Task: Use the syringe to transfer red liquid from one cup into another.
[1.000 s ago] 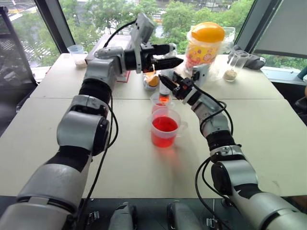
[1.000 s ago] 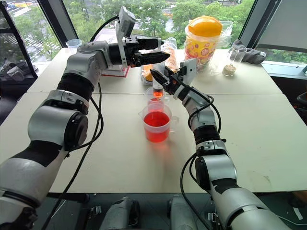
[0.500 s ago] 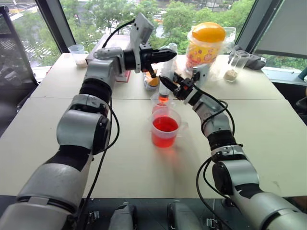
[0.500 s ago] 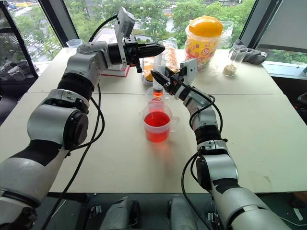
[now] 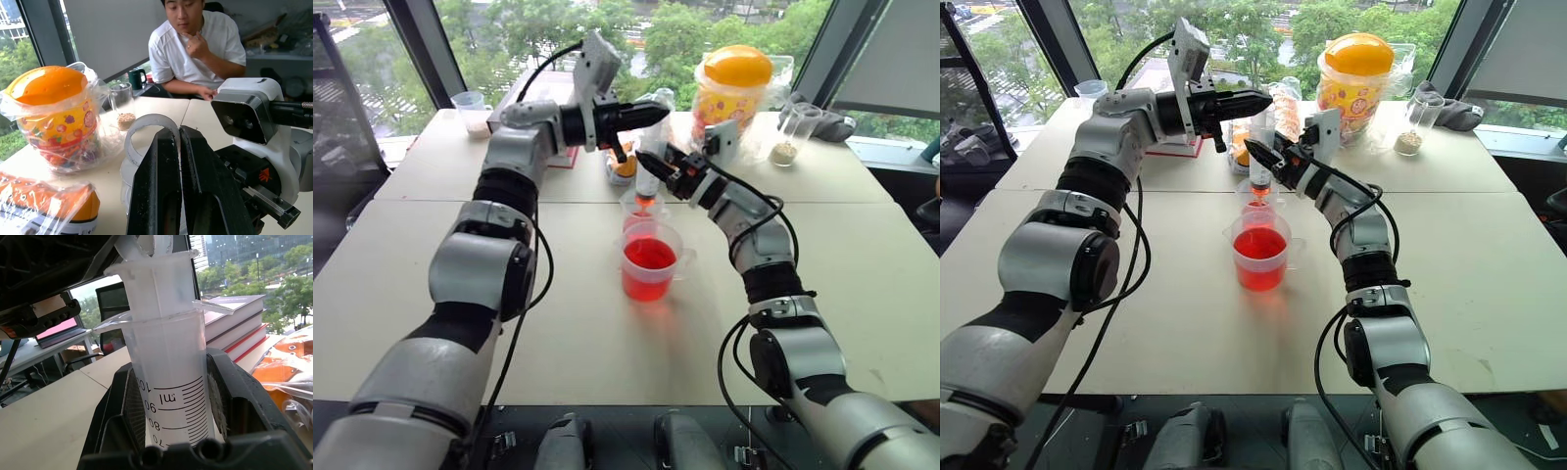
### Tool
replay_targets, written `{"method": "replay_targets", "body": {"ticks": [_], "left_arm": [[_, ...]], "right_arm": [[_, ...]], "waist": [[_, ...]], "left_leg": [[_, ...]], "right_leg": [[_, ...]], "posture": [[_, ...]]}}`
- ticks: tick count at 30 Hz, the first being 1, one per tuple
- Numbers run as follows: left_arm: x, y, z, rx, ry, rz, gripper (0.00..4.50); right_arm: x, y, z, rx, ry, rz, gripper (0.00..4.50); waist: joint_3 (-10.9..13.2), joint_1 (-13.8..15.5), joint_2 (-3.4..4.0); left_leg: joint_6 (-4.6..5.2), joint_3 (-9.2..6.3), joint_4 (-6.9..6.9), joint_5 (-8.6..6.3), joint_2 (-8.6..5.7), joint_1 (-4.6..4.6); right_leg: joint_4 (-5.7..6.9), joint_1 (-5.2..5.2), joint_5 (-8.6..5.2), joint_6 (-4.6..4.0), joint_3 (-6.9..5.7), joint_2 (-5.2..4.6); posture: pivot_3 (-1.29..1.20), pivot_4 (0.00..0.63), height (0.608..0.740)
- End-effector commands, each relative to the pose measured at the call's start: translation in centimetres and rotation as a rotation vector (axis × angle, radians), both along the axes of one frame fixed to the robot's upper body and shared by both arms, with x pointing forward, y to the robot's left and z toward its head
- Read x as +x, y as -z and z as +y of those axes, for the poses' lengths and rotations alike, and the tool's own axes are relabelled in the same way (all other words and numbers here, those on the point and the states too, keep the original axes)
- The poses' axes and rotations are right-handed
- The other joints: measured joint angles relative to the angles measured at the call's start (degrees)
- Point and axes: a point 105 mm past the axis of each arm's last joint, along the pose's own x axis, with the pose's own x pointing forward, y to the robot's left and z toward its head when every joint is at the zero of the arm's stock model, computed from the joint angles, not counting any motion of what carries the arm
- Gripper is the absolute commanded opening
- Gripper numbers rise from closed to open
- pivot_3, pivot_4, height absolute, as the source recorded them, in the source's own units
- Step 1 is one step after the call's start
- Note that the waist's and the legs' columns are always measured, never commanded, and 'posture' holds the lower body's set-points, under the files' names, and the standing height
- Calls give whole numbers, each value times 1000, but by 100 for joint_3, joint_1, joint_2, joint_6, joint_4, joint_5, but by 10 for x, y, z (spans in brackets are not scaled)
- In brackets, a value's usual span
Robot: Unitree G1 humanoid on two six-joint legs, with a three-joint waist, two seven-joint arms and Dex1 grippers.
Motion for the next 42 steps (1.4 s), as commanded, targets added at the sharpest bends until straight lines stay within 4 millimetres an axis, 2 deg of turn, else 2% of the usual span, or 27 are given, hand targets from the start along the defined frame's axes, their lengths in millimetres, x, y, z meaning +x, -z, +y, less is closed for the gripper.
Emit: {"method": "replay_targets", "body": {"ticks": [1, 6, 12, 14, 17, 20, 21, 27, 32, 37, 42], "left_arm": [[-1, 26, -4, 69, 22, 62, 27], [0, 36, -2, 67, 18, 93, 27], [1, 39, 1, 37, -1, 118, 27], [1, 35, 4, 26, -9, 110, 27], [1, 19, 10, -15, -23, 78, 27], [-2, 2, 21, -51, -29, 45, 940], [-4, -3, 25, -58, -30, 33, 1373], [-16, -19, 61, -93, -52, -18, 4480], [-31, -12, 88, -83, -68, -23, 4480], [-42, 15, 98, -12, -85, 21, 4480], [-53, 31, 95, 10, -74, 52, 4480]], "right_arm": [[-23, -77, 9, 64, -54, -244, 1394], [-25, -86, 8, 74, -57, -254, 1394], [-25, -88, 7, 79, -54, -251, 1394], [-24, -84, 7, 70, -53, -240, 1394], [-22, -70, 10, 51, -59, -208, 1394], [-20, -55, 12, 35, -62, -170, 1394], [-19, -51, 13, 31, -63, -156, 1394], [-17, -34, 14, 11, -65, -107, 1394], [-16, -28, 13, 3, -59, -93, 1394], [-13, -35, 7, 15, -21, -90, 1394], [1, -87, -25, 166, 176, -11, 1394]], "waist": [[0, 1, 0], [0, 2, 0], [0, 1, 0], [0, 2, 0], [0, 1, 0], [0, -11, 0], [0, -18, 0], [0, -123, 1], [0, -139, 1], [0, -133, 1], [1, -109, 2]], "left_leg": [[0, 0, 0, 0, 0, -1], [0, 0, 0, 0, 0, -1], [0, 0, 0, 0, 0, -1], [0, 0, 0, 0, 0, -1], [0, 0, 1, 0, 0, -1], [0, 0, 0, 0, 0, -1], [0, -1, 0, 0, 1, -1], [-1, -2, 0, 0, 2, -1], [-1, -2, -2, 0, 2, -1], [-6, -2, 2, 4, 4, -1], [-7, -1, 4, 4, 2, -3]], "right_leg": [[0, 0, 0, 0, 0, 0], [0, 0, 0, 0, 0, 0], [0, 0, 0, 0, 0, 0], [0, 0, 0, 0, 0, 0], [0, 0, 0, 0, 0, 0], [0, -1, 0, 0, 0, 0], [1, -1, 0, 0, 0, 1], [4, -1, 0, 0, -1, -1], [4, -2, 0, 0, 0, -1], [8, -2, 0, 0, 0, -1], [10, -2, 0, -1, -1, -9]], "posture": [[0, 150, 740], [0, 150, 740], [0, 150, 740], [0, 150, 740], [0, 150, 740], [0, 150, 740], [0, 150, 740], [0, 150, 740], [0, 150, 740], [0, 150, 740], [0, 150, 740]]}}
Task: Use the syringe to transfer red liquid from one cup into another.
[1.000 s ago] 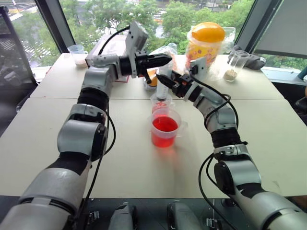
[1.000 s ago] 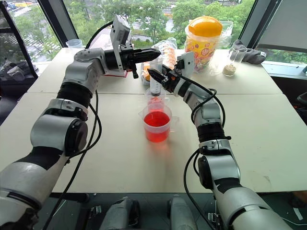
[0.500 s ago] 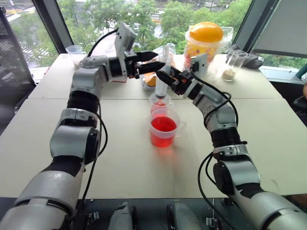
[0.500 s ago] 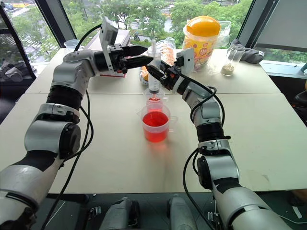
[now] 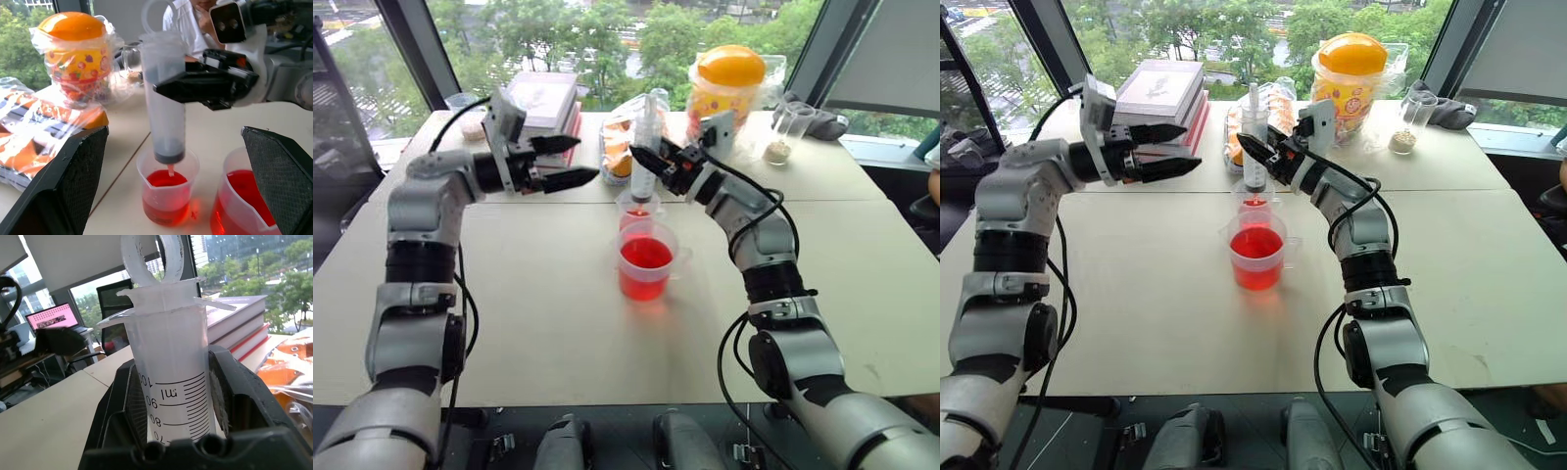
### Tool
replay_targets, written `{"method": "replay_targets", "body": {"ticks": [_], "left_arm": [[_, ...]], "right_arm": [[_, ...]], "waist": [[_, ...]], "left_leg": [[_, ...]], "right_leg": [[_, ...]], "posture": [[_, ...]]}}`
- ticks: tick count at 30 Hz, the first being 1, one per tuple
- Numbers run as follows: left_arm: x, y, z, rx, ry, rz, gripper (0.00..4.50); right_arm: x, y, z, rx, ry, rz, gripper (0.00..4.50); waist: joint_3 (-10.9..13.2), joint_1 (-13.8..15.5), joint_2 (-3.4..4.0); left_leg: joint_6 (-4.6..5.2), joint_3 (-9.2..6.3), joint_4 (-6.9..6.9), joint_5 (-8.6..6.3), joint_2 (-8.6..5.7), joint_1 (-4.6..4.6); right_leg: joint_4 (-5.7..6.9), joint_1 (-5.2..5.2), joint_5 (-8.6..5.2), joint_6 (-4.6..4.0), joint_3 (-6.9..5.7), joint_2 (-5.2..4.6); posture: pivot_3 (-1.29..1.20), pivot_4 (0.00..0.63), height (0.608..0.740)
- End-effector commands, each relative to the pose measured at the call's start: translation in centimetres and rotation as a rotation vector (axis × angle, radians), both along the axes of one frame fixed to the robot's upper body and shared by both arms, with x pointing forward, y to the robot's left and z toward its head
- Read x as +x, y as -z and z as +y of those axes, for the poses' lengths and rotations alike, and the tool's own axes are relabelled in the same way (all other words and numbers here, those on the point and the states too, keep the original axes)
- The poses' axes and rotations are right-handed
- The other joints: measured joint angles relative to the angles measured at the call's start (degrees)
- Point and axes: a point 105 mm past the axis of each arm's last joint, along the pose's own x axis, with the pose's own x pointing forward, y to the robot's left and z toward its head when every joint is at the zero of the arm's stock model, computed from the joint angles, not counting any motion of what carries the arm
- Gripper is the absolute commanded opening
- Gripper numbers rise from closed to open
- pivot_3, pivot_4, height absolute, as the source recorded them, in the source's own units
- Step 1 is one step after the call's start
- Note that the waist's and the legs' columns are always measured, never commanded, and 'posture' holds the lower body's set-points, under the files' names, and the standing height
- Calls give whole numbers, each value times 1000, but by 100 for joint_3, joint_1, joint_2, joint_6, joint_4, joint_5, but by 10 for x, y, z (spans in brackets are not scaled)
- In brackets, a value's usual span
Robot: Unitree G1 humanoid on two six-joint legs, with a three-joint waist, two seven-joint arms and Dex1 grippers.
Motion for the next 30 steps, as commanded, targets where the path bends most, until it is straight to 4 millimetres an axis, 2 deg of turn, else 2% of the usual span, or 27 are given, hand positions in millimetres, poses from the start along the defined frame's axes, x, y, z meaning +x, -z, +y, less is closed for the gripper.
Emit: {"method": "replay_targets", "body": {"ticks": [1, 3, 5, 9, 13, 16, 24, 27, 29, 30], "left_arm": [[-12, -11, -7, -3, 33, -44, 4480], [-15, -3, -12, 2, 46, -27, 4480], [-19, 3, -16, 12, 65, -21, 4480], [-24, 12, -23, 23, 92, -4, 4480], [-26, 14, -27, 4, 99, 6, 4480], [-27, 16, -28, 2, 103, 14, 4480], [-31, 19, -30, 4, 104, 19, 4480], [-34, 22, -29, 11, 102, 26, 4480], [-36, 23, -28, 14, 101, 43, 4480], [-37, 24, -27, 16, 102, 50, 4500]], "right_arm": [[-4, -79, -32, 138, 131, -27, 1394], [-6, -98, -52, 127, 210, 61, 1394], [-7, -96, -68, 34, 292, 149, 1394], [-9, -59, -99, -168, 401, 378, 1394], [-27, 16, -133, -324, 405, 715, 1394], [-36, 53, -149, -390, 409, 861, 1394], [-36, 107, -185, -456, 484, 1002, 1394], [-37, 124, -188, -473, 471, 1032, 1394], [-36, 127, -188, -472, 463, 1034, 1394], [-36, 127, -187, -464, 458, 1033, 2423]], "waist": [[0, 3, 0], [6, 5, 10], [5, 33, 9], [0, 3, 0], [0, -4, 0], [3, -16, 6], [4, -12, 8], [3, 0, 6], [3, 8, 5], [3, 7, 5]], "left_leg": [[0, 0, 0, 0, 0, 0], [0, 3, -2, 0, 1, -2], [0, 0, -11, 0, -1, -2], [3, 2, -17, -3, -1, -2], [7, 3, -11, -5, -4, -1], [8, 3, -12, -5, -5, -2], [9, 2, -12, -5, -3, -1], [9, 3, -10, -5, -4, -2], [9, 0, -10, -5, -4, -2], [9, 1, -9, -5, -4, -2]], "right_leg": [[0, 0, 0, 0, 0, 0], [-1, -5, 0, 0, 1, -3], [-5, -6, -1, -2, -2, -6], [-20, -3, -2, -4, -1, -4], [-19, 0, -1, -5, 3, -5], [-18, -3, 0, -4, 5, -5], [-17, -6, 0, -2, 8, 5], [-18, -5, 0, -2, 8, 2], [-20, -1, 0, -1, 6, 3], [-20, 0, 0, -1, 6, 3]], "posture": [[0, 150, 740], [0, 150, 740], [0, 150, 740], [0, 150, 740], [0, 150, 740], [0, 150, 740], [0, 150, 740], [0, 150, 740], [0, 150, 740], [0, 150, 740]]}}
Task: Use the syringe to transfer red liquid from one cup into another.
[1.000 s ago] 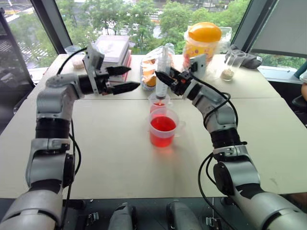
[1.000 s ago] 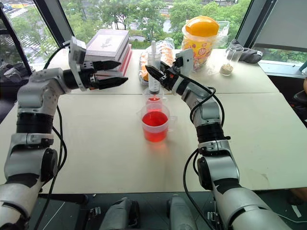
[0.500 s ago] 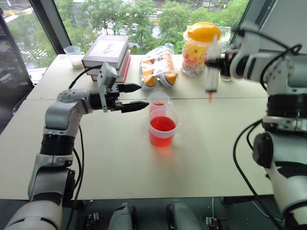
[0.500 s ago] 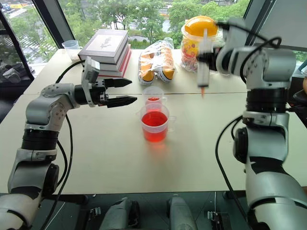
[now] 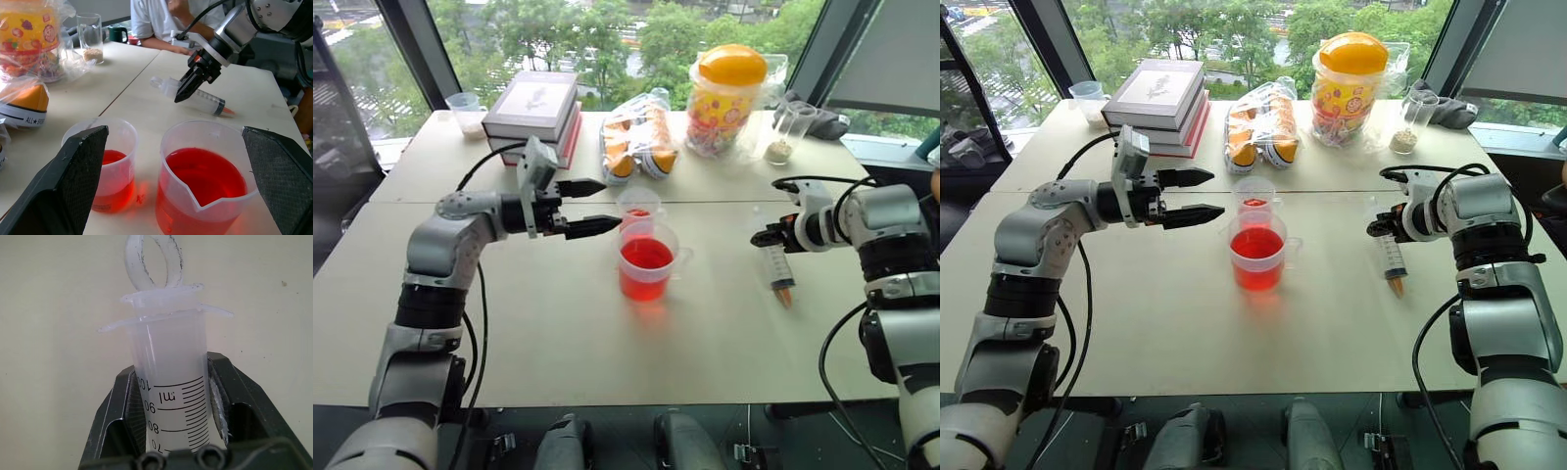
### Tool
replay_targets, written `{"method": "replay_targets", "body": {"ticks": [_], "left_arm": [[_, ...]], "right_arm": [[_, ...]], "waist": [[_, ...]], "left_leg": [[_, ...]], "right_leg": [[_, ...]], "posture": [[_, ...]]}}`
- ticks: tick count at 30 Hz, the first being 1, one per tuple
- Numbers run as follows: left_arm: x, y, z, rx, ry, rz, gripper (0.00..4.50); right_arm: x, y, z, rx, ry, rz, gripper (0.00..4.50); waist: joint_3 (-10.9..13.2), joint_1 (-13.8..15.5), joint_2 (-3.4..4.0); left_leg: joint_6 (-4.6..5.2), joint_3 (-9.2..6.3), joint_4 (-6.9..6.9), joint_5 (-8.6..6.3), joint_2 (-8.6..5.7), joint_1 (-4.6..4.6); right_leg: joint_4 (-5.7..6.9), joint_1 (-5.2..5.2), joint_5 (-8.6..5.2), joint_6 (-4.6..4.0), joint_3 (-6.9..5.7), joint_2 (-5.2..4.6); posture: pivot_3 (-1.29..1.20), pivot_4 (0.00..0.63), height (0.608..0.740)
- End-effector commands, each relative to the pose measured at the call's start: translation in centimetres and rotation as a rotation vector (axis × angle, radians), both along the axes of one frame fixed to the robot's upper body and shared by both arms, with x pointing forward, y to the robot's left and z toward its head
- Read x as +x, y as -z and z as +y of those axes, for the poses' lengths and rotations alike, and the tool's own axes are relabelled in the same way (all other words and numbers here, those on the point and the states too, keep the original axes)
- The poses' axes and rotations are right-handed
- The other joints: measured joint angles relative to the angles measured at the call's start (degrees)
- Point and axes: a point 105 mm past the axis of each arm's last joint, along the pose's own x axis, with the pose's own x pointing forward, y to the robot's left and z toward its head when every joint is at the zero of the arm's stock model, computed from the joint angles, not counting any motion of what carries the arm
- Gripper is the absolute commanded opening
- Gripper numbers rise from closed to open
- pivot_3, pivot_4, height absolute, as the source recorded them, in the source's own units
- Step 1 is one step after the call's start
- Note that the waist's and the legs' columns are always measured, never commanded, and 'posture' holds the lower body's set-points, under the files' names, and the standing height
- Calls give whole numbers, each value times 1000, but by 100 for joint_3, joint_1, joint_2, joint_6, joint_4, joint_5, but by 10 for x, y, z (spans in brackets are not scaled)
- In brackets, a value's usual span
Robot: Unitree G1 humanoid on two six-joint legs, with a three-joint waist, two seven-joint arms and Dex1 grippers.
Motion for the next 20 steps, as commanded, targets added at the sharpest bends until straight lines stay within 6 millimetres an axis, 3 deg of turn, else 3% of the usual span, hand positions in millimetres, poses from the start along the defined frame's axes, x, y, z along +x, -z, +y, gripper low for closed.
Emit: {"method": "replay_targets", "body": {"ticks": [1, 4, 5, 10, 15, 20], "left_arm": [[-9, -7, 2, -6, 16, -16, 4500], [-13, -5, 5, 6, 17, -6, 4500], [-13, -5, 6, 7, 15, -3, 4500], [-17, -4, 12, 21, 10, 7, 4500], [-23, -5, 19, 30, 7, 19, 4500], [-30, -1, 22, 35, 22, 52, 4500]], "right_arm": [[0, 5, -4, 0, 8, 5, 2791], [-2, -7, 0, 32, -7, -22, 4328], [-3, -12, 1, 37, -12, -36, 4429], [-24, -60, 14, 47, -140, -206, 4429], [-77, -108, 47, 75, -410, -426, 4429], [-124, -101, 51, -25, -549, -419, 4429]], "waist": [[0, 3, 0], [0, -5, 1], [0, -7, 0], [0, 15, 1], [0, 55, 0], [-1, 132, -2]], "left_leg": [[0, 0, 1, 0, 0, 0], [0, 0, 1, 0, 0, 0], [0, 0, 1, 0, 0, 0], [0, -1, -1, 0, 1, 0], [0, -4, -5, -1, 2, -1], [1, -3, -1, -2, 1, 4]], "right_leg": [[0, 0, 0, 0, 0, 0], [2, -1, 0, 0, 0, -1], [2, -1, 0, 0, 0, -1], [2, -2, 0, 0, 0, -1], [-1, -3, -1, 0, -2, -1], [-5, 3, -11, -17, -2, -4]], "posture": [[0, 150, 740], [0, 150, 740], [0, 150, 740], [0, 150, 740], [0, 150, 740], [0, 150, 740]]}}
